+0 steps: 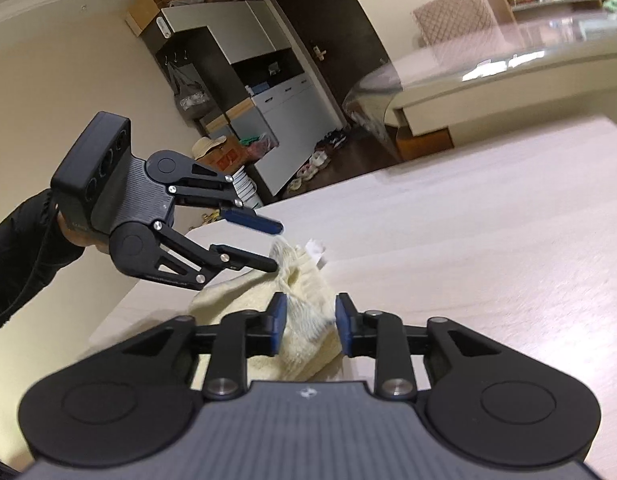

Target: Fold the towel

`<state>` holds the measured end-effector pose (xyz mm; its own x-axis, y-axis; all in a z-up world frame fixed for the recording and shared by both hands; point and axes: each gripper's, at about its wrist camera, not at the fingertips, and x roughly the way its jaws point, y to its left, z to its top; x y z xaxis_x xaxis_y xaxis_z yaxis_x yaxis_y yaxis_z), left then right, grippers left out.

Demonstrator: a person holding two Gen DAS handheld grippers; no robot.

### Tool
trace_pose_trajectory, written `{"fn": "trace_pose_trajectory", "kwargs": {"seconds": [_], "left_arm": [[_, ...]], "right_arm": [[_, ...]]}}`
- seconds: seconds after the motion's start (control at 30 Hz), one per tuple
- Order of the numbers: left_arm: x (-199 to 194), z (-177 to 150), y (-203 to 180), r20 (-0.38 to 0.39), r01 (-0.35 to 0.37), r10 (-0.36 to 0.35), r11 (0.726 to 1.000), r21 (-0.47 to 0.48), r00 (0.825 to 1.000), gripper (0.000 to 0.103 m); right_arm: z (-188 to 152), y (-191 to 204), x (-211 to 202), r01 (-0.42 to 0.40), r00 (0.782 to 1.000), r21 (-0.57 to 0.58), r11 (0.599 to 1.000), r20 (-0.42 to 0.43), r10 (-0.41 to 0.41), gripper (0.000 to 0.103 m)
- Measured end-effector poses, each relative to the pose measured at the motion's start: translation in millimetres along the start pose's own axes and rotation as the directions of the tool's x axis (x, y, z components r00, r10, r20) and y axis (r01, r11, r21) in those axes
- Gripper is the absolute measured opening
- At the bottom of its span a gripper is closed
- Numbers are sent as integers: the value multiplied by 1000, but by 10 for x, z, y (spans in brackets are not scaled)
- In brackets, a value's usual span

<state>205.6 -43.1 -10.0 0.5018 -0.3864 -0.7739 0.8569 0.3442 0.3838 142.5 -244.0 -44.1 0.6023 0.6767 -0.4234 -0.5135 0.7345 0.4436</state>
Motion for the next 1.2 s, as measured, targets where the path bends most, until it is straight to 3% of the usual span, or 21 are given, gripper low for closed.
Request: {"fn": "trace_pose_trajectory", "kwargs": {"seconds": [0.3, 0.4, 0.6, 0.87, 0.97, 1.03, 1.2], "left_arm": [[138, -34, -34, 1, -48, 48, 998, -48, 999, 53], [150, -52, -9, 10, -53, 54, 996, -75, 998, 56], [67, -87, -11, 29, -73, 78, 988, -133, 997, 57], [-549, -295, -240, 84, -140, 167, 954, -266, 982, 70], [-685, -404, -465, 68, -156, 180, 951, -269, 981, 72], [-748, -486, -610, 53, -172, 193, 946, -274, 980, 73], [-720, -639, -757, 17, -210, 225, 930, -302, 974, 73]], "right_arm": [[-114, 200, 3, 134, 989, -203, 970, -36, -145, 37], [-115, 183, 38, 154, 985, -226, 962, -44, -168, 43], [-100, 190, 37, 162, 982, -267, 950, -49, -181, 45], [-102, 332, -258, 99, 992, -336, 936, -41, -120, 49], [-183, 430, -319, 62, 993, -410, 910, -66, -97, 49], [-267, 599, -376, -15, 995, -480, 877, -93, -34, 49], [-459, 830, -288, -60, 988, -558, 828, -153, -32, 45]]}}
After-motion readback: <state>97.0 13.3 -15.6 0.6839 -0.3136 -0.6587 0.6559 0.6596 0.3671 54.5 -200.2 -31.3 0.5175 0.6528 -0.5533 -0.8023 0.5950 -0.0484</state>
